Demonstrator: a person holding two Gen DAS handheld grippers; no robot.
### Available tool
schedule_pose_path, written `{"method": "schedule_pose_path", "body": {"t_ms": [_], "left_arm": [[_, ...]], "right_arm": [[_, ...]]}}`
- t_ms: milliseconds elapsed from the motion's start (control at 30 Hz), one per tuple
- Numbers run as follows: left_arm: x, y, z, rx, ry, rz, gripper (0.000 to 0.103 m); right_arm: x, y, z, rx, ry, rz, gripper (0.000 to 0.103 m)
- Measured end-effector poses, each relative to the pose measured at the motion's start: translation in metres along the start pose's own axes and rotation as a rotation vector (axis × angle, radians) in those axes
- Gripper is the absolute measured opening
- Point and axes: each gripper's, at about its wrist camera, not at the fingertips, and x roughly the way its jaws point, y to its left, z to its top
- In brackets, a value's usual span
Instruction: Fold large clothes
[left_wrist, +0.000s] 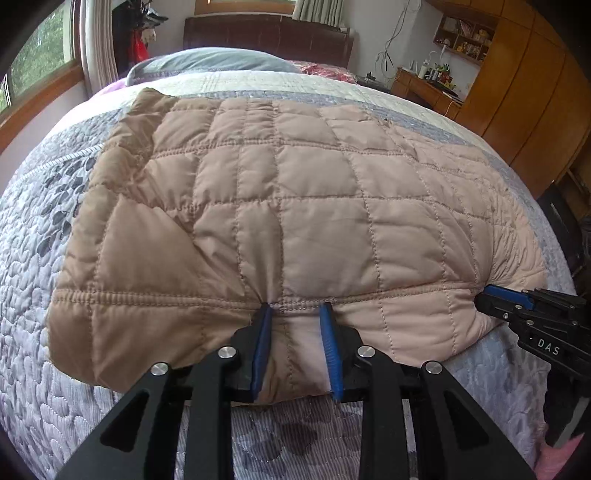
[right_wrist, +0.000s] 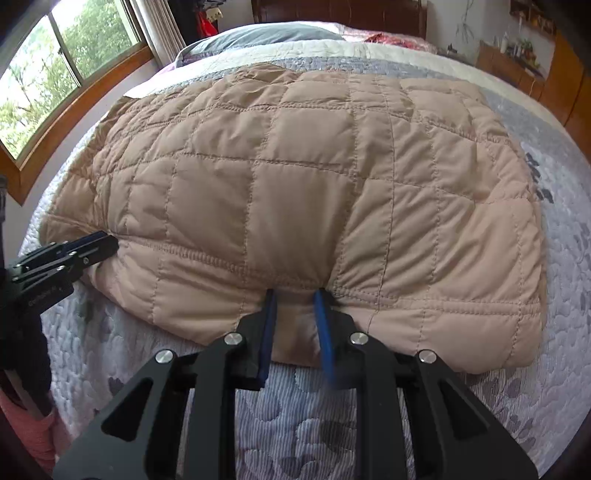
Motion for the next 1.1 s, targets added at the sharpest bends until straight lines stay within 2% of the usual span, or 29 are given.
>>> {"method": "schedule_pose_path", "body": {"t_ms": [67,100,133,167,233,267,333,433,500,567,733,900,1033,1067,1100], "left_arm": [[-0.011,0.010,0.006,-0.028,0.017,-0.038,0.032],[-0.023,0.017,0.009,-0.042,0.005,-0.060,0.035],[-0.037,0.024,0.012,-0.050,-0.032,-0.062,0.043],[-0.052,0.030,0.015,-0.054,-0.076,-0.041,0.051],[-0.069,0.049,0.022,-0.075,-0.128,-0.008,0.062],[-0.076,0.061,0.027,-0.094,-0.142,-0.001,0.065],[-0.080,0.094,0.040,-0.152,-0.146,0.019,0.067],[-0.067,0.132,0.055,-0.211,-0.105,0.025,0.070],[-0.051,0.156,0.064,-0.255,-0.070,0.007,0.070],[-0.033,0.171,0.070,-0.300,-0.041,-0.049,0.070],[0.002,0.177,0.077,-0.316,0.002,-0.201,0.070],[0.031,0.169,0.083,-0.298,0.043,-0.251,0.072],[0.045,0.157,0.090,-0.283,0.049,-0.266,0.078],[0.046,0.155,0.091,-0.280,0.051,-0.271,0.077],[0.048,0.151,0.092,-0.275,0.057,-0.284,0.075]], "right_arm": [[-0.017,-0.007,0.000,0.006,-0.034,0.046,0.024],[-0.029,-0.010,0.001,0.008,-0.066,0.063,0.030],[-0.039,-0.014,0.002,0.010,-0.092,0.071,0.041],[-0.054,-0.022,0.004,0.016,-0.130,0.071,0.046],[-0.072,-0.036,0.010,0.038,-0.175,0.059,0.056],[-0.079,-0.045,0.014,0.054,-0.191,0.056,0.060],[-0.088,-0.071,0.024,0.100,-0.217,0.033,0.075],[-0.087,-0.115,0.035,0.181,-0.204,0.021,0.081],[-0.077,-0.142,0.040,0.237,-0.172,0.058,0.081],[-0.060,-0.166,0.050,0.302,-0.130,0.090,0.081],[-0.021,-0.190,0.058,0.379,-0.049,0.122,0.082],[0.014,-0.200,0.061,0.439,0.009,0.207,0.083],[0.022,-0.196,0.063,0.433,0.002,0.220,0.084],[0.022,-0.192,0.064,0.414,0.000,0.216,0.082],[0.023,-0.189,0.065,0.404,0.000,0.218,0.072]]}}
